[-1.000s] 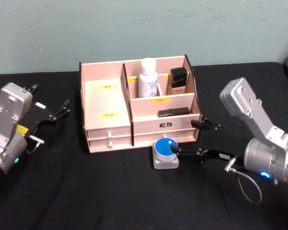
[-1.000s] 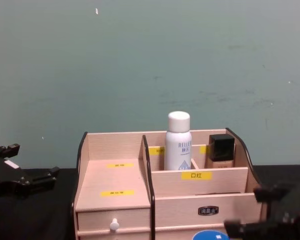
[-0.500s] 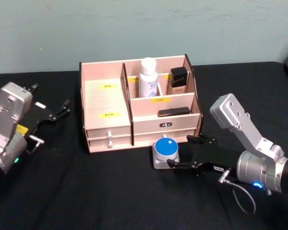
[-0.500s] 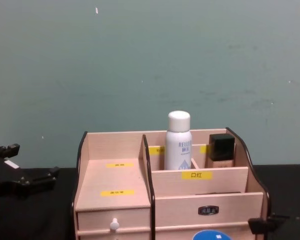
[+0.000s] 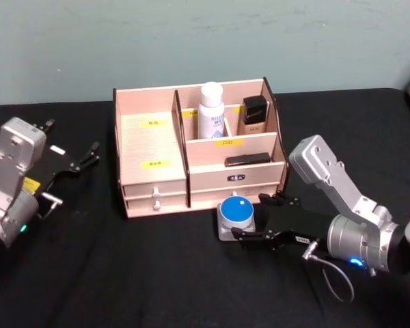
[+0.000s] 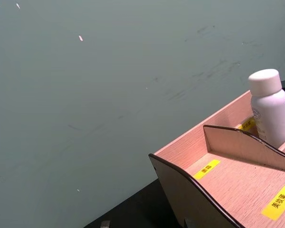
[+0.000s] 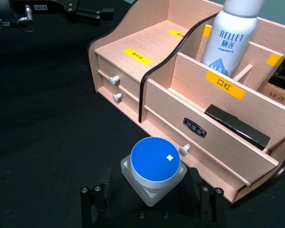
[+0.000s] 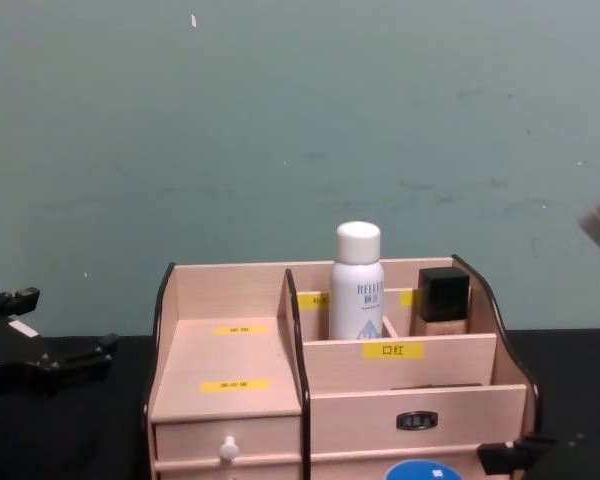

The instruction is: Pick up the facial cleanser and watermelon frost from the table and place them into the tiered storage box.

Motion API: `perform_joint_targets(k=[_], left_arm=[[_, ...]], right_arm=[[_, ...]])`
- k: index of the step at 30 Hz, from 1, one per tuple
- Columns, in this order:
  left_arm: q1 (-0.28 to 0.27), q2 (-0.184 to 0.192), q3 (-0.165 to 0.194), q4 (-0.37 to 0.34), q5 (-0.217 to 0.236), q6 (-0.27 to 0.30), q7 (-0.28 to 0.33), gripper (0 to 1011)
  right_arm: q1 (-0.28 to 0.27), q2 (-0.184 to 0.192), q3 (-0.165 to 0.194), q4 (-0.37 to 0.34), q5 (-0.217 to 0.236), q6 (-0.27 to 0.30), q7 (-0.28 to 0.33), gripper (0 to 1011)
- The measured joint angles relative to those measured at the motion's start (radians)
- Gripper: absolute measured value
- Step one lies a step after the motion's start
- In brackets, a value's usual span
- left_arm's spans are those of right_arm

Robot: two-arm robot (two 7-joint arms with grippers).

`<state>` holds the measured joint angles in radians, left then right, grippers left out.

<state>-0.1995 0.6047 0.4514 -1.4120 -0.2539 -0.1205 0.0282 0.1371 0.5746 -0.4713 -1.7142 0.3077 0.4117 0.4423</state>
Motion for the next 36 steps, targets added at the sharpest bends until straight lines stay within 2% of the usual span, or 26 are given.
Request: perform_joint_targets(k=[36], left_arm=[[0.000,0.000,0.000,0.000,0.000,0.000,0.000,1010]], right_arm=[[0.051,-0.046,-0.034,0.084,-0.033,-0.036,0.028,1003]])
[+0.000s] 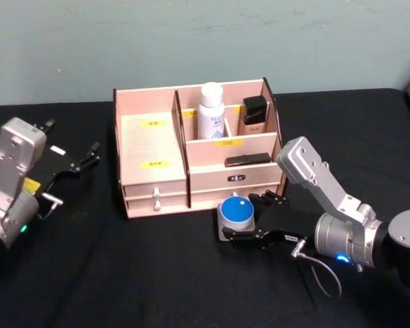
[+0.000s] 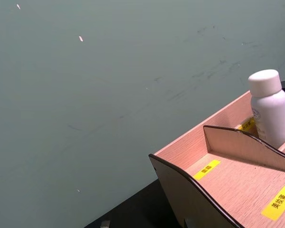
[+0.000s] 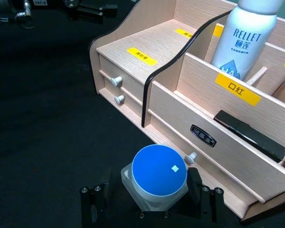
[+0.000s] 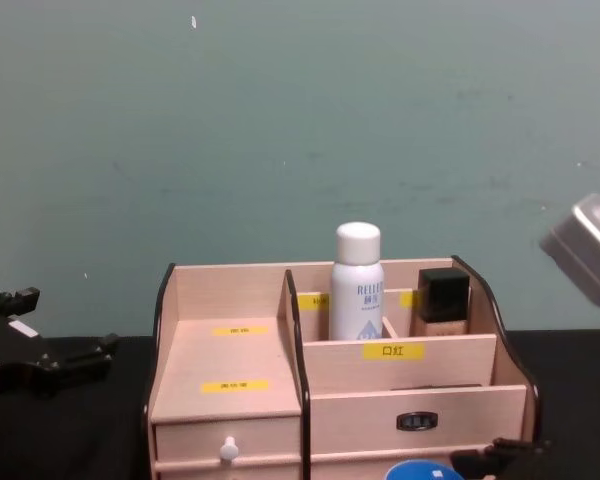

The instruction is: Pick up the facial cleanser and watermelon frost from the table and place them into the tiered storage box.

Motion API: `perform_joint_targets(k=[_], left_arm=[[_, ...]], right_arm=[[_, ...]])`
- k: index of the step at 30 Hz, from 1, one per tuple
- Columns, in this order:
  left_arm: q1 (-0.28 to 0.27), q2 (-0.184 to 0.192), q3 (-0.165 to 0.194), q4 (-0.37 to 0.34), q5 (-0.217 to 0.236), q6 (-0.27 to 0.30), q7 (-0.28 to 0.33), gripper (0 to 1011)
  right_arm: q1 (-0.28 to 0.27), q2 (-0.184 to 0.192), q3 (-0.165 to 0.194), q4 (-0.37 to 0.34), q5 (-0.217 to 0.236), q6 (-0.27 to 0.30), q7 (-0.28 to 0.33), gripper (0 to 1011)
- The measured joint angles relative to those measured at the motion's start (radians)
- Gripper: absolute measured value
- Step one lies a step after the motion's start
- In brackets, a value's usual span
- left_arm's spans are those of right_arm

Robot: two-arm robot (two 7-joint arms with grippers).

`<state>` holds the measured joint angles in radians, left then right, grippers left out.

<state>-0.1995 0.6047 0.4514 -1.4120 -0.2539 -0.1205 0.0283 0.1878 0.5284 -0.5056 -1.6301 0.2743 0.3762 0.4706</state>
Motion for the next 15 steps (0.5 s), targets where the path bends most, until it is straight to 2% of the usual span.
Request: perform_joint_targets(k=[15], left_arm=[[0.000,0.000,0.000,0.000,0.000,0.000,0.000,1010]], right_arm=[[0.016,-0.012,-0.016,0.022,-0.026,-0.009,0.001,1002]])
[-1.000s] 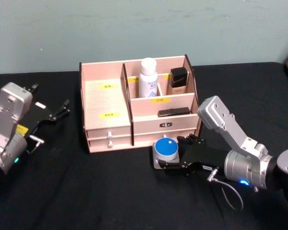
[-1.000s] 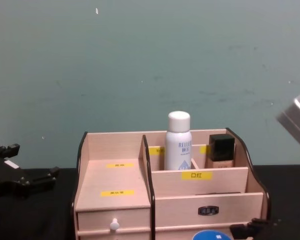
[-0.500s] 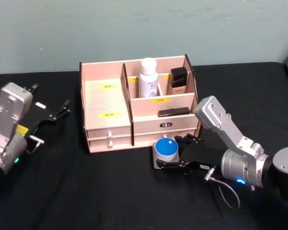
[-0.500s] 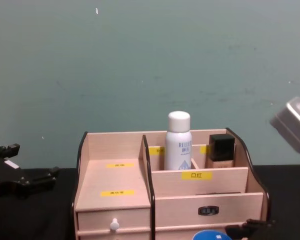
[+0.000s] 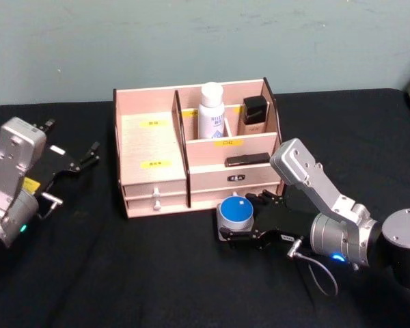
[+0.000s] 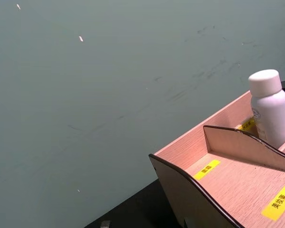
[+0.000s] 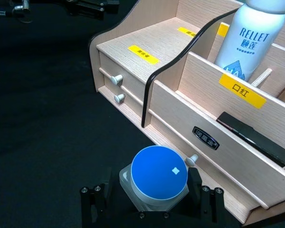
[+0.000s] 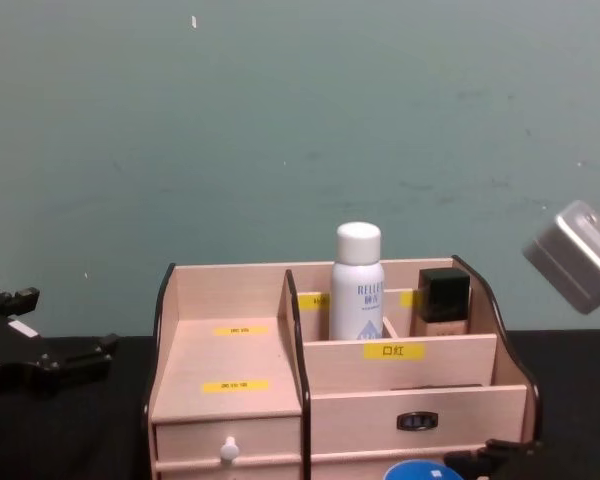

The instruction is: Pick up the facial cleanser and watermelon frost from the table and place them into the tiered storage box.

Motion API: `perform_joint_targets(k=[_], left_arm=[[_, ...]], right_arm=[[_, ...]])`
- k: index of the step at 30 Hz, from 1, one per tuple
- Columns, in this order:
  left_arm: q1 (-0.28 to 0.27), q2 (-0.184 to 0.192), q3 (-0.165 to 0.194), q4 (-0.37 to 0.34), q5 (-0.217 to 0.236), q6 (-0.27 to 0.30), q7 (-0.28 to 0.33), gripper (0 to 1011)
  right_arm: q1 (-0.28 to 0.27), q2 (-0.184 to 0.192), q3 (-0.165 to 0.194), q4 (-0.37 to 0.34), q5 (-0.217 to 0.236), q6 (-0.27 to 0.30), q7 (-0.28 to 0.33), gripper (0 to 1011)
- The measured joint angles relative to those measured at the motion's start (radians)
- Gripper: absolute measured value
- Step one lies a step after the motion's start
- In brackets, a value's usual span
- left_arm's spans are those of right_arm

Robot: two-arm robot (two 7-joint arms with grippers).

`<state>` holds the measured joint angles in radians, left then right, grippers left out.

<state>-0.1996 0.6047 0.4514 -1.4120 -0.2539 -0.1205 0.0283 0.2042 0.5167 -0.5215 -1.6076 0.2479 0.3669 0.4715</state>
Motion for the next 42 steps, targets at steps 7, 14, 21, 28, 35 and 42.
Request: perform_joint_targets(k=[7,14,21,28,35,42], left_arm=[[0.000,0.000,0.000,0.000,0.000,0.000,0.000,1010],[0.000,0.000,0.000,0.000,0.000,0.000,0.000,1010],[0.000,0.000,0.000,0.000,0.000,0.000,0.000,1010],[0.000,0.000,0.000,0.000,0.000,0.000,0.000,1010],[0.000,0.000,0.000,0.000,0.000,0.000,0.000,1010],[0.000,0.000,0.000,0.000,0.000,0.000,0.000,1010]], right_arm=[[-0.001,0.000,0.001,0.000,0.001,0.000,-0.001,1002],[-0.002,0.001,0.002,-0.001,0.004,0.001,-0.001,969],[-0.003,0.002,0.003,-0.002,0.005,0.001,-0.001,802],[-0.003,0.002,0.004,-0.003,0.007,0.001,-0.001,699],[-0.004,0.002,0.004,-0.003,0.007,0.001,-0.001,699],[-0.004,-0.001,0.006,0.002,0.010,-0.006,0.004,699]])
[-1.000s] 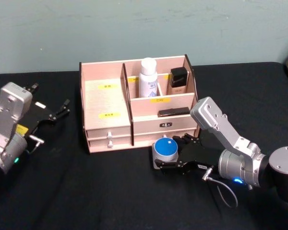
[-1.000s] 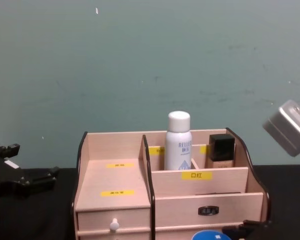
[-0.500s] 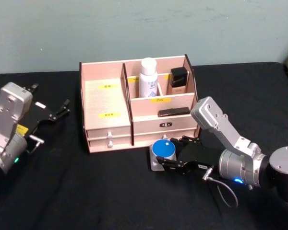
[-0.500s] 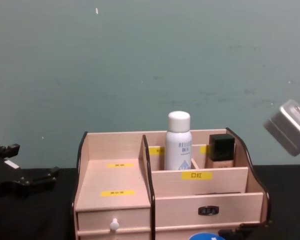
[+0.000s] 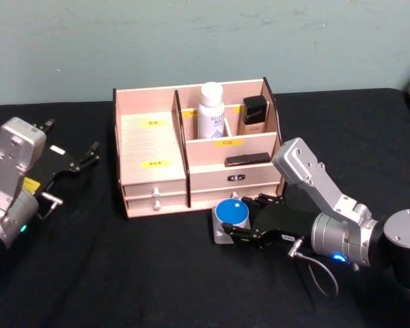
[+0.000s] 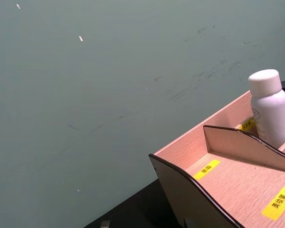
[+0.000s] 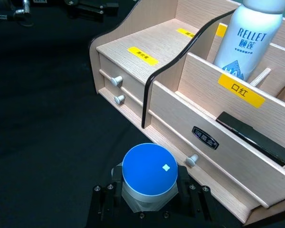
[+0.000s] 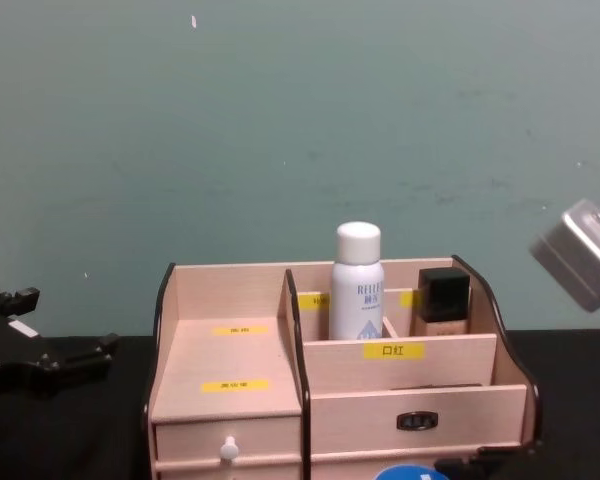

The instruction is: Pick up the facial cleanser and watermelon frost from the table and place them into the tiered storage box.

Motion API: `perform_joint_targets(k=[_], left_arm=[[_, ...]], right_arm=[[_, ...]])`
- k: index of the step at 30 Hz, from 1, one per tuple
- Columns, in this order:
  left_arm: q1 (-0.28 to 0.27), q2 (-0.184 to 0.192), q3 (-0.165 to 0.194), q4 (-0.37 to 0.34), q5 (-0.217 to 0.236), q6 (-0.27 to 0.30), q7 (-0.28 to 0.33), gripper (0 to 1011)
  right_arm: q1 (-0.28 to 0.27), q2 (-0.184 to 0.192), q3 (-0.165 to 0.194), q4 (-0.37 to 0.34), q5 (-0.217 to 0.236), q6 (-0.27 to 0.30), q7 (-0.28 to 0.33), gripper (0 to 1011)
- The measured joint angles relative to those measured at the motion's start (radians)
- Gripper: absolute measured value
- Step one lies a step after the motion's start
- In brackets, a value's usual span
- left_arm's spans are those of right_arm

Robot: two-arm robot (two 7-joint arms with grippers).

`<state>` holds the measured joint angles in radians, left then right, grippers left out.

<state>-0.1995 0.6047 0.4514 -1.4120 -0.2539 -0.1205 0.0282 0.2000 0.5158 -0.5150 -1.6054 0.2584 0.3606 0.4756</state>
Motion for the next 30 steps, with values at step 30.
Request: perform_joint_targets(k=[30], left_arm=[[0.000,0.000,0.000,0.000,0.000,0.000,0.000,1009]], right_arm=[[0.087,0.015,-0.025,-0.151,0.067,0.029,0.047,699]])
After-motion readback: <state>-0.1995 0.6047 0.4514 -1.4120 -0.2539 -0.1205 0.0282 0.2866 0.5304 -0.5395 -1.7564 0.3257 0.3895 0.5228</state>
